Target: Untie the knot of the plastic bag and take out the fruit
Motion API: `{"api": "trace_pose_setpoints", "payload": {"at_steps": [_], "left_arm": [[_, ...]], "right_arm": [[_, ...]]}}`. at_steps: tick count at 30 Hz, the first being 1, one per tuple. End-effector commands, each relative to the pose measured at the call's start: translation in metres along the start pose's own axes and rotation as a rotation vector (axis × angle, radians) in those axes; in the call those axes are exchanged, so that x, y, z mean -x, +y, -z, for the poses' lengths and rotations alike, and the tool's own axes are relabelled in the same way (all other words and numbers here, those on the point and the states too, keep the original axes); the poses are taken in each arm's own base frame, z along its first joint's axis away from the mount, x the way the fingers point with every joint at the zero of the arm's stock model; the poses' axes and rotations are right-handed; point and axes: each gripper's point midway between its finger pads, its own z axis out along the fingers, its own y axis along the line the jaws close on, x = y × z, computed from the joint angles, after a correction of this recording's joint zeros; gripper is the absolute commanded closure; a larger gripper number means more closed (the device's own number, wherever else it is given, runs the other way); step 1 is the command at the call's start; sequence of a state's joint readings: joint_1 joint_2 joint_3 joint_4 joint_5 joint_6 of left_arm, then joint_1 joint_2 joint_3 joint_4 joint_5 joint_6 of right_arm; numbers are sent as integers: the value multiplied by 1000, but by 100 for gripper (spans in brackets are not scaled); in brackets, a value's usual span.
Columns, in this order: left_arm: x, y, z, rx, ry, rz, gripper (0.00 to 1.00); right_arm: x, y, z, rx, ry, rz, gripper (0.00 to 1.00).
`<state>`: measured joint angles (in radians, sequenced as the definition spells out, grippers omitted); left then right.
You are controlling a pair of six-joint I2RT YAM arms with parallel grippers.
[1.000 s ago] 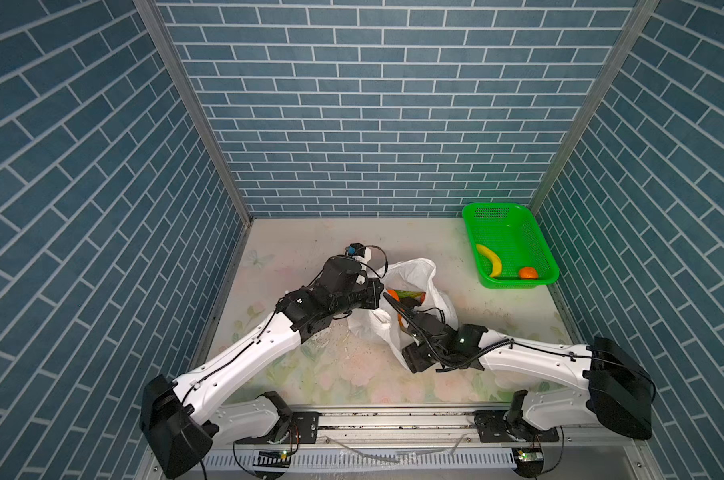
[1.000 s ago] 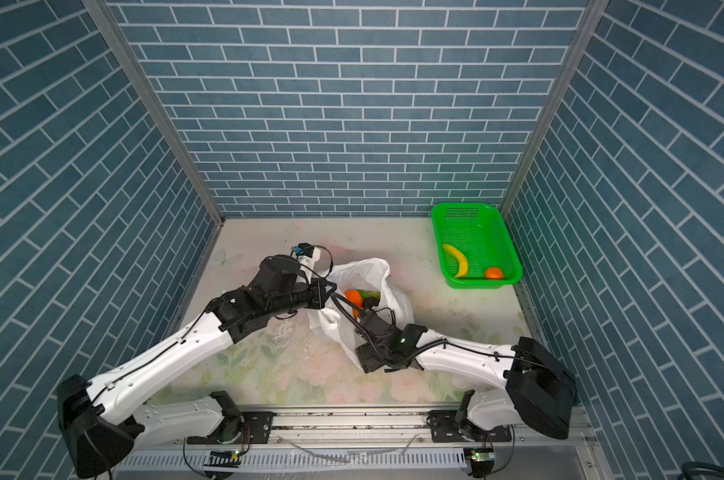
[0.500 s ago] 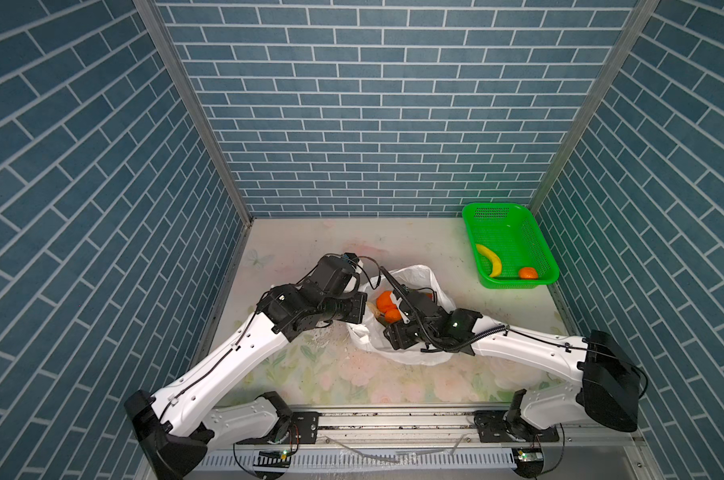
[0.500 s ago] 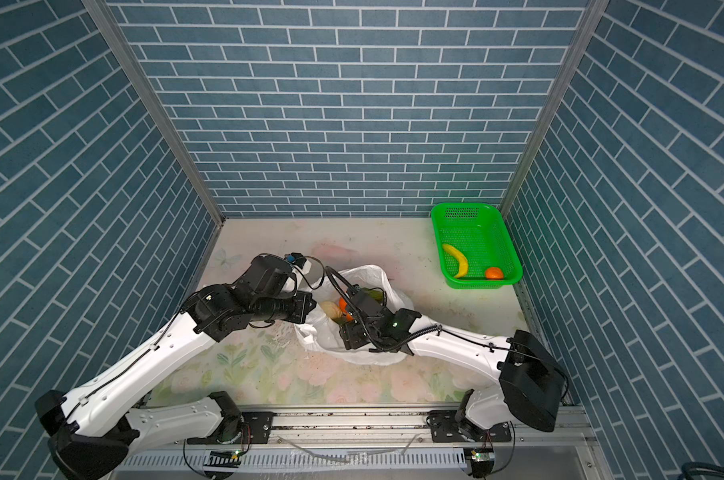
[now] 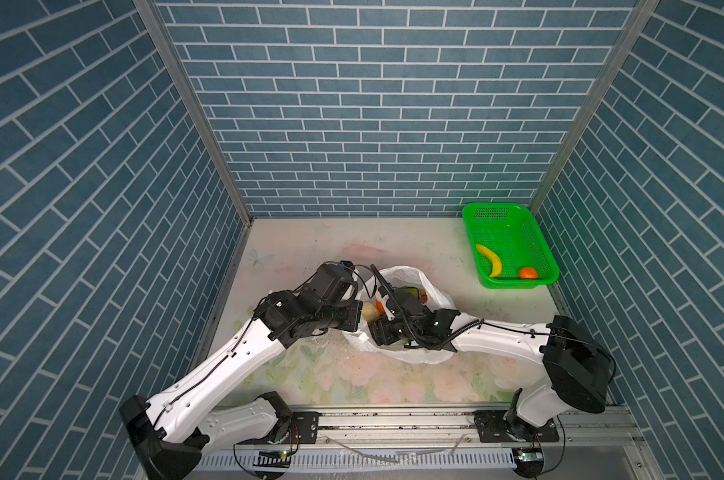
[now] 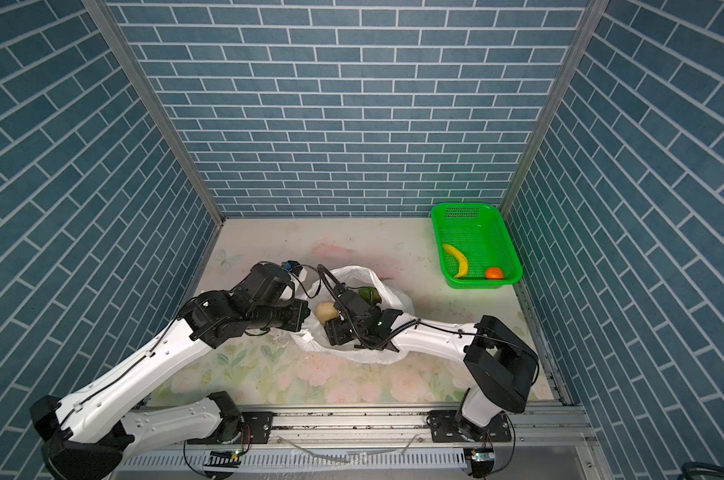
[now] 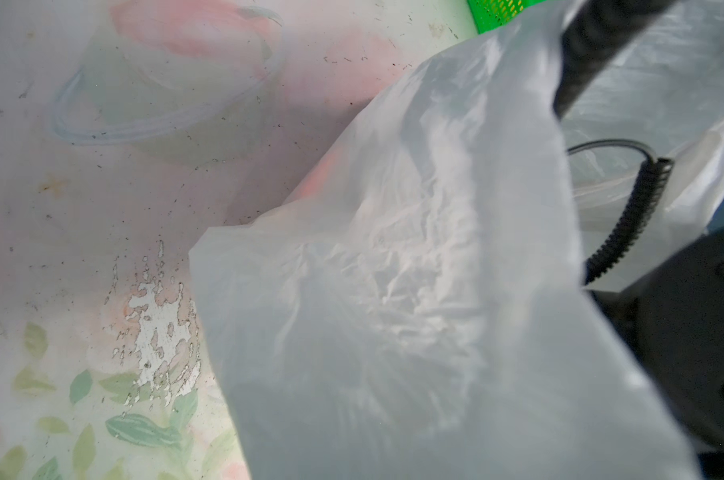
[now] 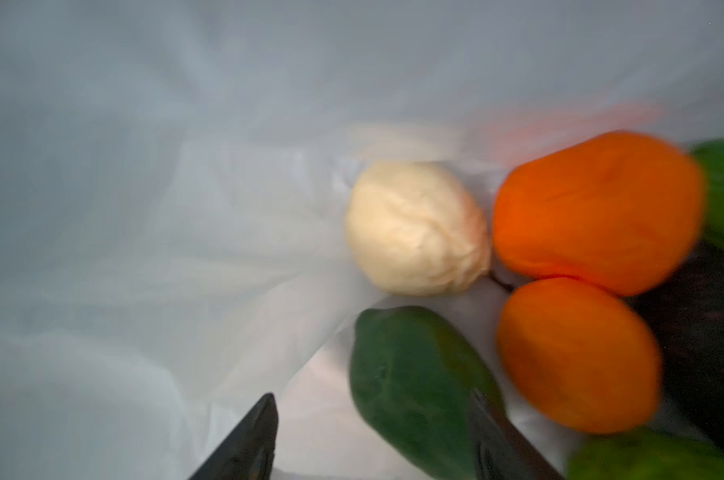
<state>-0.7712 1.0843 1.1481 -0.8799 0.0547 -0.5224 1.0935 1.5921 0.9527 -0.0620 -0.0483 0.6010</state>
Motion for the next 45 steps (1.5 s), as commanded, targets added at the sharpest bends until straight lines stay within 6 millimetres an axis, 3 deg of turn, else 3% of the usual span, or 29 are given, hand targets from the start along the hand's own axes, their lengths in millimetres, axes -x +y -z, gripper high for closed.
{"api": "trace_pose_setpoints", "payload": {"at_steps": [1,7,15,20,23,28,33,36,40,45], "left_arm": [[-2,11,3,40,-38,22,100],[-7,15,2,8,-96,53,100],[-60,20,-16,-3,-32,22,100],[-66,21,-22,-3,-58,4,100],[-60,12,-26,-25,-78,-15,100],[-56,-3,-32,-52,-101,-45,100],[-63,-10,-37,-82,-91,-48,100],[-72,-15,-42,-101,-60,-65,100],[-84,-24,-49,-120,-18,-102,100],[-66,-31,-38,-123,-91,-120,100]], "right_arm": [[-13,36,-3,125,57,63,28],[-60,36,-9,109,173,90,28],[-50,7,7,-26,115,19,25],[-36,-8,33,-110,50,-6,24],[-28,-29,48,-209,26,-41,23],[-32,-81,75,-450,21,-121,22],[-74,-147,98,-662,78,-309,20],[-86,-164,109,-713,58,-358,20],[-95,-166,105,-694,72,-377,20],[-73,-135,94,-553,52,-299,20]]}}
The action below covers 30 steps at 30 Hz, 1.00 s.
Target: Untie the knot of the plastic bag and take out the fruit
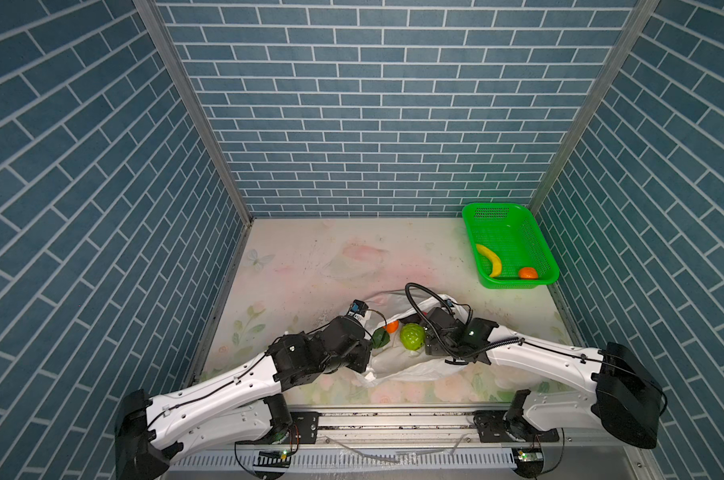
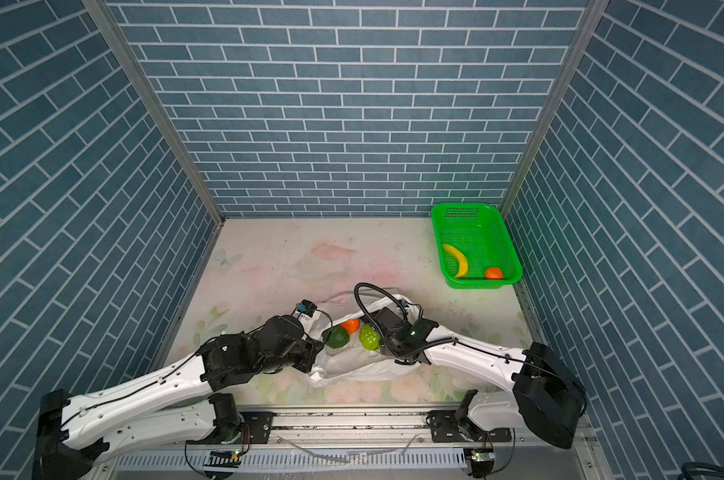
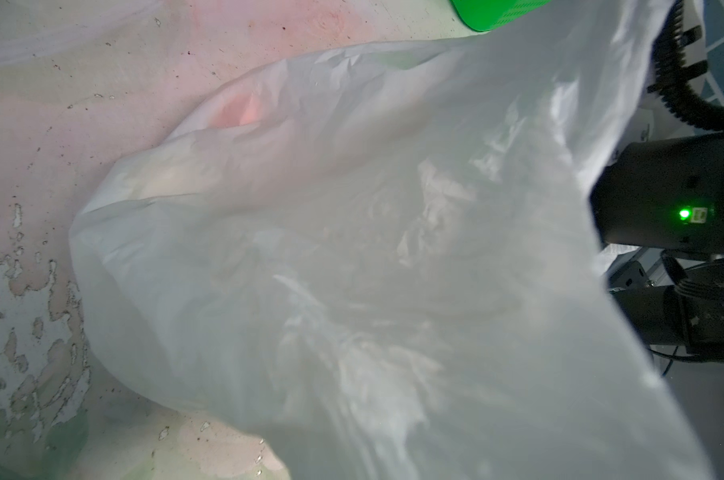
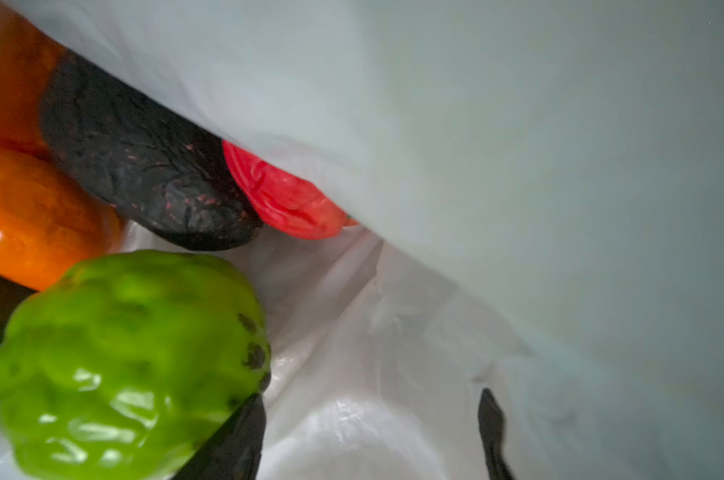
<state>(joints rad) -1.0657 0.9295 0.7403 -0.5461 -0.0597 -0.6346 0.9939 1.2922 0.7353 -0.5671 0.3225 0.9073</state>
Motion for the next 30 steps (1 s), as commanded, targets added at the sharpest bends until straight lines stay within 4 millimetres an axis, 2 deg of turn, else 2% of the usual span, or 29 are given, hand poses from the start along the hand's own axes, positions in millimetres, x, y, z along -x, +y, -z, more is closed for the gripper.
{"api": "trace_pose_setpoints", "payload": {"at_steps": [1,8,14,19,25,30], "left_arm": [[18,-6,8,-6,-69,-21,100],[29,-17,10,-41,-95,-28,100],[30,-18,14,-61,-118,-40,100],[34,-19,15,-70,-147,-43,100],[48,-28,20,-105,-210,-54,100],[42,-30,14,-116,-185,-62,100]], "right_arm": [[5,18,11,66,-15,31,20],[18,46,32,153,-89,17,20],[36,64,40,205,-159,-19,15],[36,77,30,234,-146,-25,12],[40,72,20,200,-193,-20,7],[42,79,7,231,-166,-26,4]]}}
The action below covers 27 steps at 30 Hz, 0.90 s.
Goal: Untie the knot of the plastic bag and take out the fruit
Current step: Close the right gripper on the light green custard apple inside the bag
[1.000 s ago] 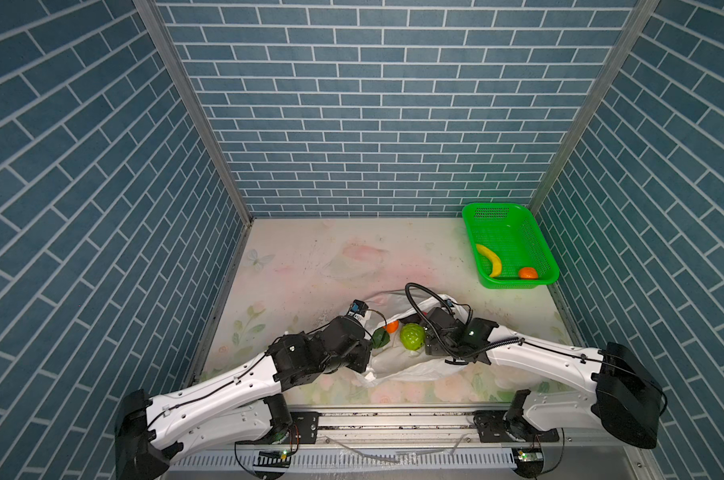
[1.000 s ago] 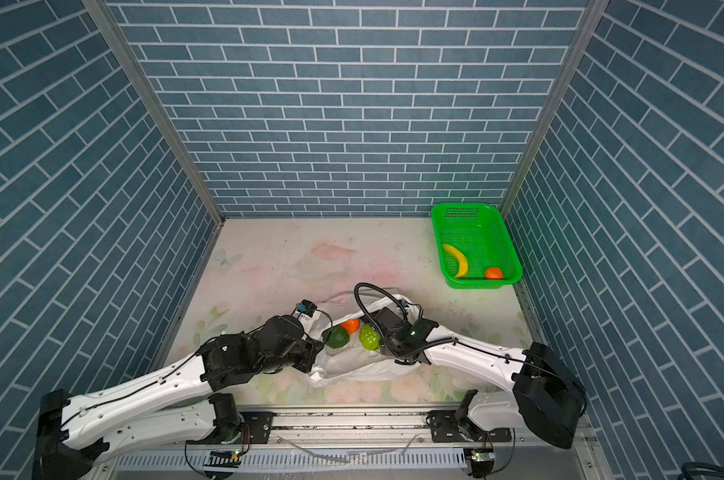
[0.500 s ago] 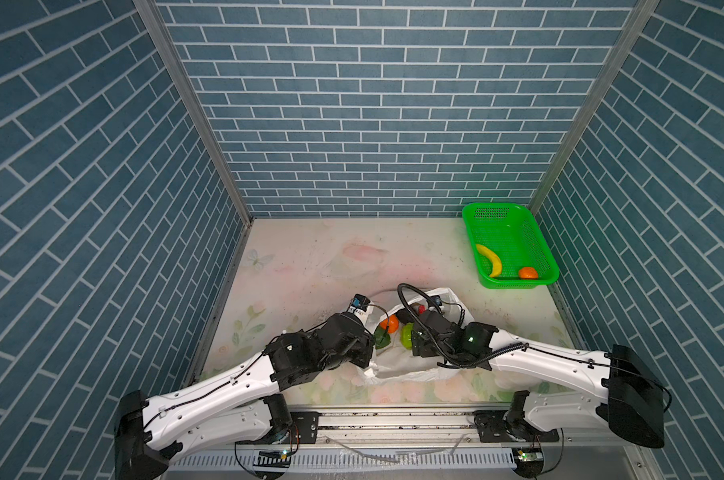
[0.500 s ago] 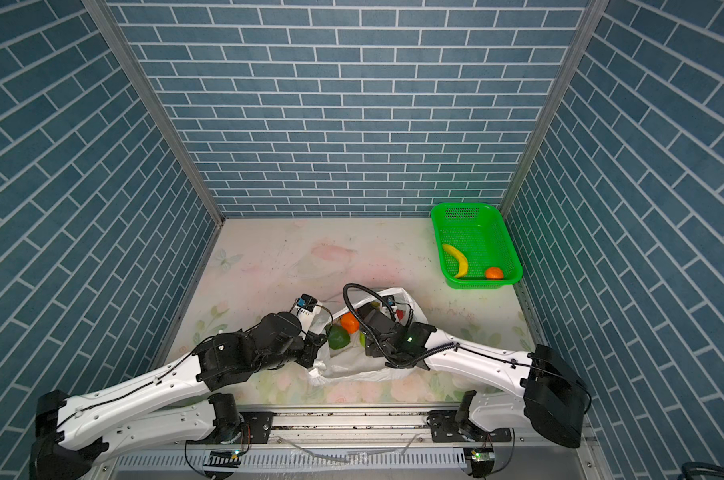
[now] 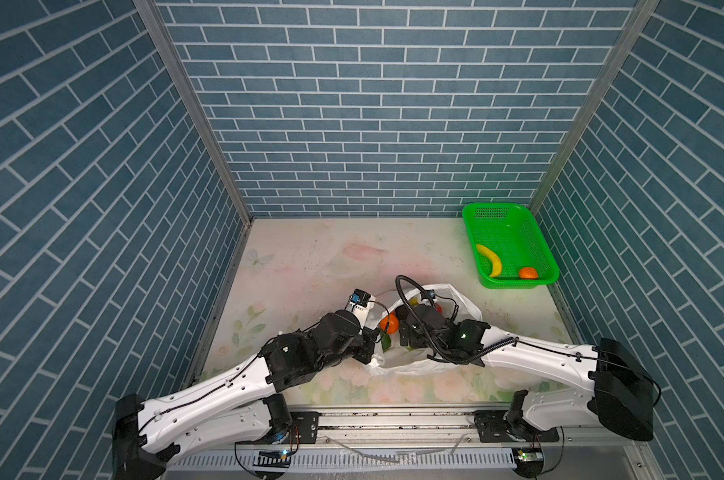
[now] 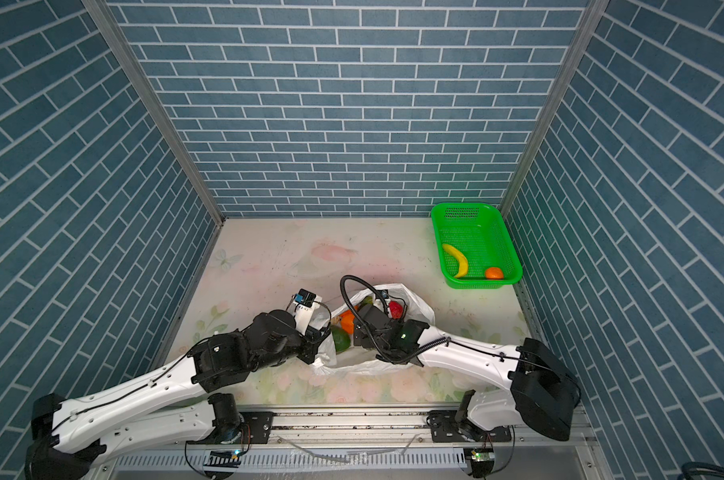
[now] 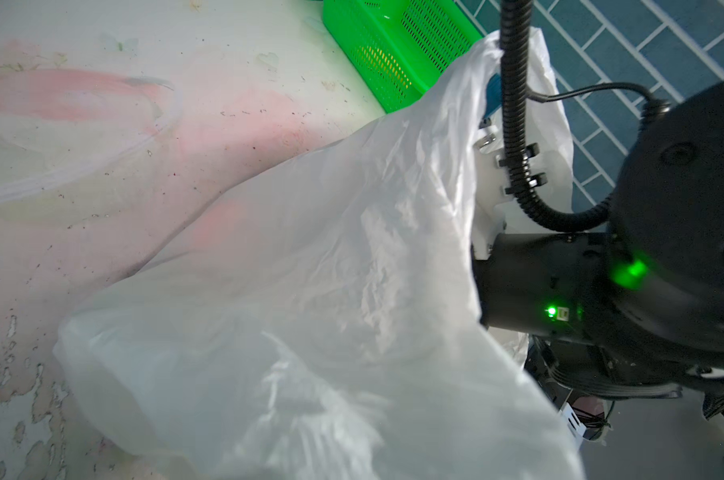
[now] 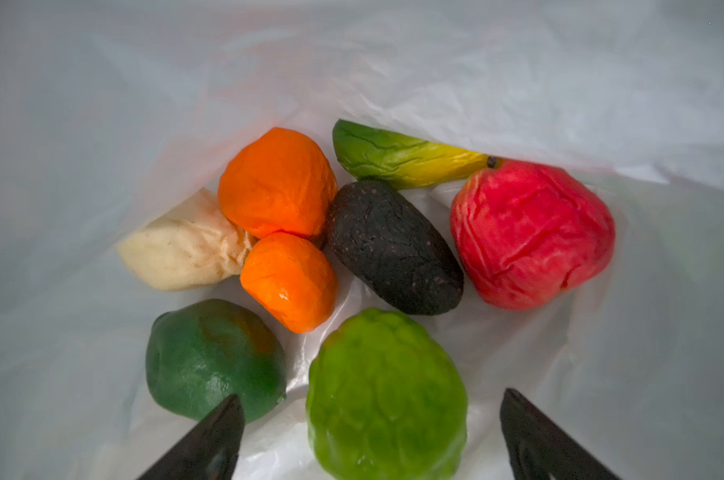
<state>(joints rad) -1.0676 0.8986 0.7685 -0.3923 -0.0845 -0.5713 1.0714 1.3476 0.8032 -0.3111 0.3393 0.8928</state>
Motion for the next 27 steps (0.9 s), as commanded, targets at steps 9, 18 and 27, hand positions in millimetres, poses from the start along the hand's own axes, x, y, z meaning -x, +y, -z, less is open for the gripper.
{"api": "trace_pose_setpoints", "payload": {"at_steps": [9,18,27], "left_arm": [[-30,7,-7,-9,77,-16,100],[-42,13,-11,1,94,-15,100],[-29,13,-6,4,33,-12,100]], "right_arm": [[-26,2,-33,-8,107,-46,4],[-44,-3,-47,-46,178,-49,13],[-48,-1,-45,-22,185,-31,23]]}}
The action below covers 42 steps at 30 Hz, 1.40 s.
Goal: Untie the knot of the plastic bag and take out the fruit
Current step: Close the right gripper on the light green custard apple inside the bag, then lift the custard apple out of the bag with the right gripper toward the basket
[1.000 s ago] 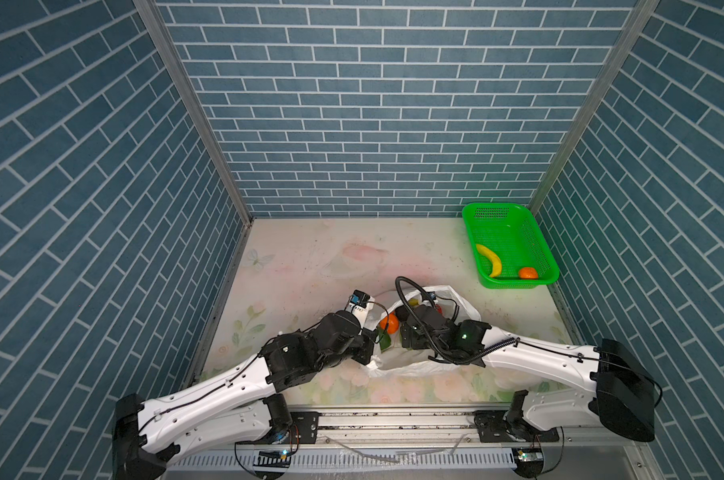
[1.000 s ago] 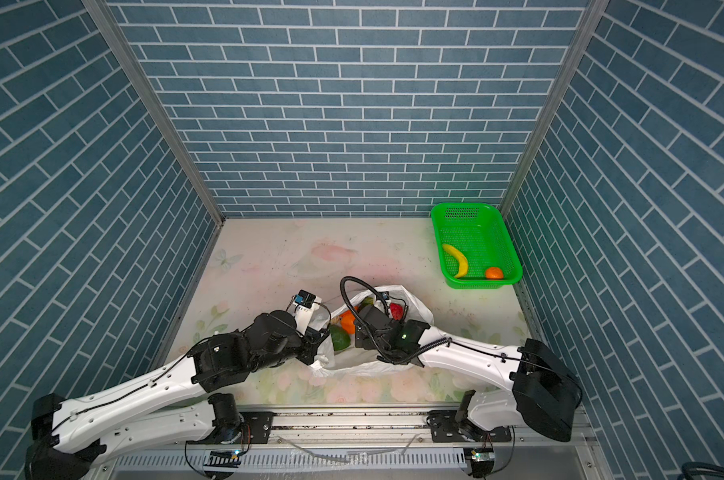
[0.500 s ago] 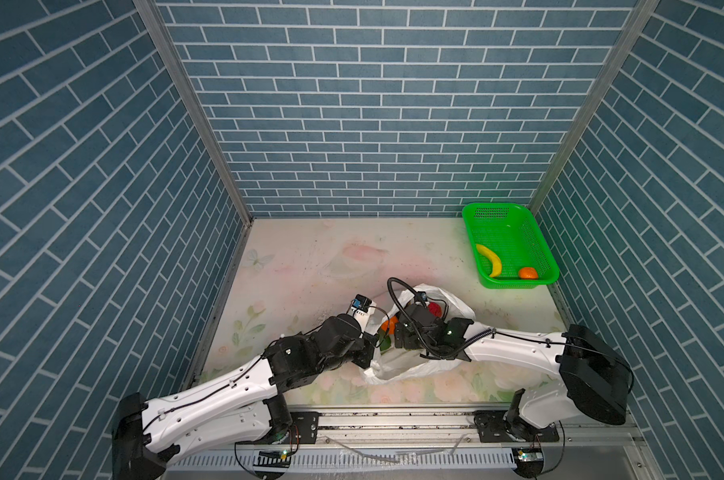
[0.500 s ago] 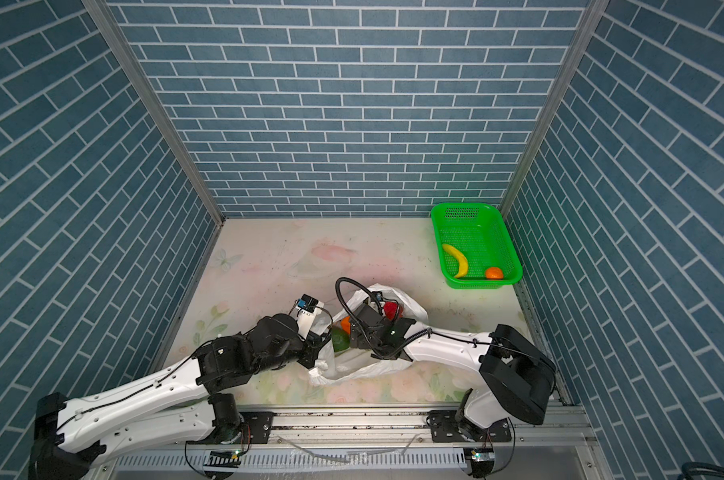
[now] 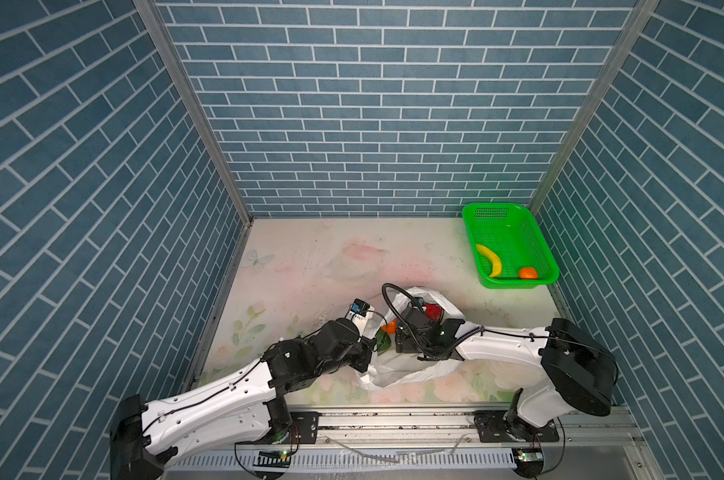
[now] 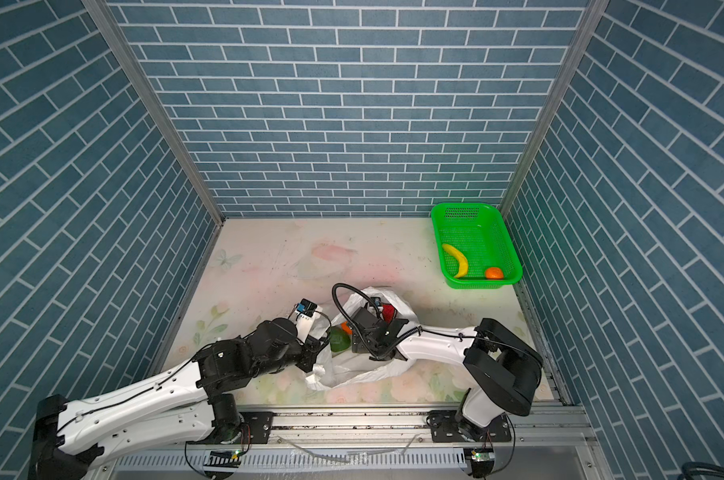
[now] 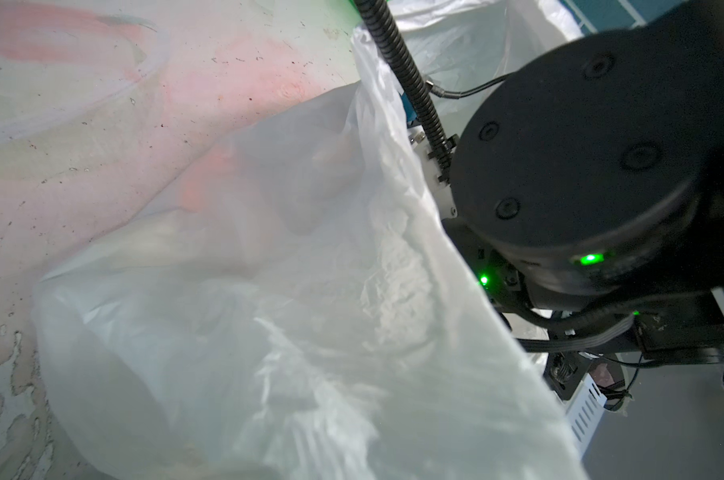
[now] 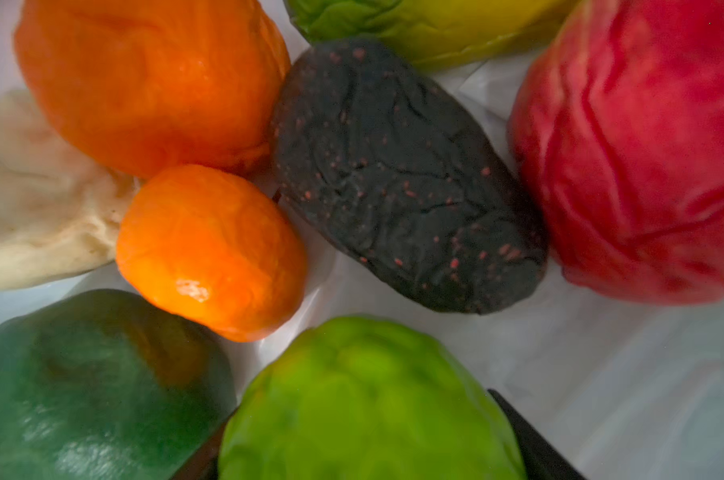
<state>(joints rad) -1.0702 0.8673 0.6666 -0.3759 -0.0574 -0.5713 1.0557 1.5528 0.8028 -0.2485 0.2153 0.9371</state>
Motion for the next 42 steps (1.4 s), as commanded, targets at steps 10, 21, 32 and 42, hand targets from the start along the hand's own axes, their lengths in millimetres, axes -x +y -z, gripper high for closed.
{"api": "trace_pose_setpoints", "payload": {"at_steps": [10,21,32,42], "left_arm": [[18,0,8,17,-87,-10,100],[24,7,8,80,-109,-63,100],[24,10,8,85,-130,-54,100],[12,6,-2,46,-92,-47,100]], "right_arm": [[-13,7,23,118,7,29,41],[-9,33,50,264,-6,106,57],[0,40,91,256,-33,184,59],[21,41,131,261,-119,189,61]]}}
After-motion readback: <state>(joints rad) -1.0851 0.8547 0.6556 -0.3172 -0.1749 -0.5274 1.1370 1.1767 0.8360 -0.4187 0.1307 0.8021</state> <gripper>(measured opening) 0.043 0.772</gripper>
